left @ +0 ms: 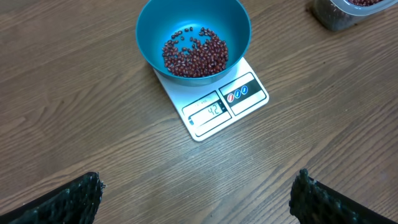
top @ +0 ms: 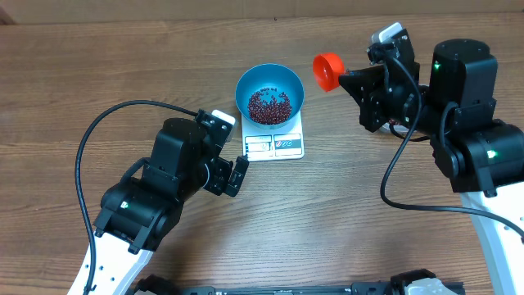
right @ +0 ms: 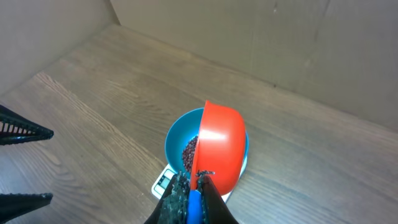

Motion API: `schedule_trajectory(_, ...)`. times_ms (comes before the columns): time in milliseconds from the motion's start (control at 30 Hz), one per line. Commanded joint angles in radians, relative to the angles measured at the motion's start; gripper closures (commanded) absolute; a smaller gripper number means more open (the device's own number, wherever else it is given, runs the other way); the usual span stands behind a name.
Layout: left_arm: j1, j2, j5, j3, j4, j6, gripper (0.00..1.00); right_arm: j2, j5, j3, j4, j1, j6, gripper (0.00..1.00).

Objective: Scoop item into bowl and weigh 150g on scale
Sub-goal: 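Carry the empty scoop with the right gripper back to the bean tub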

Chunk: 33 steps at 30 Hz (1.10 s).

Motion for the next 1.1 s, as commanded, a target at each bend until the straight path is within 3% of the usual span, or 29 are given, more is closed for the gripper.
schedule_trajectory(0, -0.006, -0.006, -0.006, -0.004, 0.001, -0.006, 0.01, -0.003, 0.019, 0.019, -0.003, -0.004, 0.015, 0.96)
schedule_trajectory(433, -0.006, -0.006, -0.006, -0.004, 0.001, -0.006, 0.0, -0.002, 0.378, 0.019, -0.077, -0.004, 0.016, 0.96)
schedule_trajectory(600, -0.006, -0.006, -0.006, -0.004, 0.001, -0.006, 0.0, 0.01, 0.645, 0.019, -0.1, -0.004, 0.068, 0.96)
schedule_trajectory(1067, -0.006, -0.006, -0.006, -0.004, 0.001, -0.006, 0.0, 0.212, 0.834, 0.019, -0.127, -0.013, 0.143, 0.96)
